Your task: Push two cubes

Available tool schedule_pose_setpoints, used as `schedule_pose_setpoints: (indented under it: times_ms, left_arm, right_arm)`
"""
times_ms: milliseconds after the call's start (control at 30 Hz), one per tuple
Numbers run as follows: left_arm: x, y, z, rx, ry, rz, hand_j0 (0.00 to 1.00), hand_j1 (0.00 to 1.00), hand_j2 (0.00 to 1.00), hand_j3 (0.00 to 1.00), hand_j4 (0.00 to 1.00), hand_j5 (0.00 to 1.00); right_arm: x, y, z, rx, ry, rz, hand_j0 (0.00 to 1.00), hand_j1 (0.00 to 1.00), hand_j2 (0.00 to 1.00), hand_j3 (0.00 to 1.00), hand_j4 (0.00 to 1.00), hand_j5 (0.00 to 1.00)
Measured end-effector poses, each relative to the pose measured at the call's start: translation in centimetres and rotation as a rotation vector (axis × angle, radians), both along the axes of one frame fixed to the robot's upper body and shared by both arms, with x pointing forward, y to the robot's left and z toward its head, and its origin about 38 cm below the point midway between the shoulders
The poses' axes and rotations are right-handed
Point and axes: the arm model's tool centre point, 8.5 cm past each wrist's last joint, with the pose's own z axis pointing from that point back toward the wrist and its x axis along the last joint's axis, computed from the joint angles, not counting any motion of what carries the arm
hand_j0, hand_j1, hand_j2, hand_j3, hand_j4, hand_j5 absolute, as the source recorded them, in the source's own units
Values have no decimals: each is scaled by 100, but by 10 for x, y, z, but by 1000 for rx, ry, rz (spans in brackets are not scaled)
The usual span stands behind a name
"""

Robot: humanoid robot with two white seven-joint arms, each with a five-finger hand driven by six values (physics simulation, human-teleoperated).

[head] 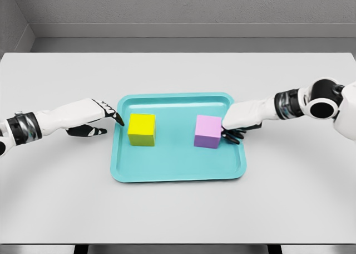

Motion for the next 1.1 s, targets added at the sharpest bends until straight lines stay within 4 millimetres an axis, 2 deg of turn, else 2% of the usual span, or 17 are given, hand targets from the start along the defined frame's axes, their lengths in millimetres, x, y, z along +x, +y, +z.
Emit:
schedule_pose_setpoints:
  times_ms: [633, 1100]
  left_arm:
    - [-4, -22, -5, -32, 4, -42, 63, 63, 63, 63, 63, 63]
    - [-3, -43, -5, -68, -6, -70, 63, 63, 63, 63, 63, 63]
  right_arm:
    - [-1, 26, 1, 28, 4, 50, 11, 11, 11, 11, 11, 11]
    - [4, 23, 1, 16, -6, 36, 12, 12, 12, 12, 12, 12]
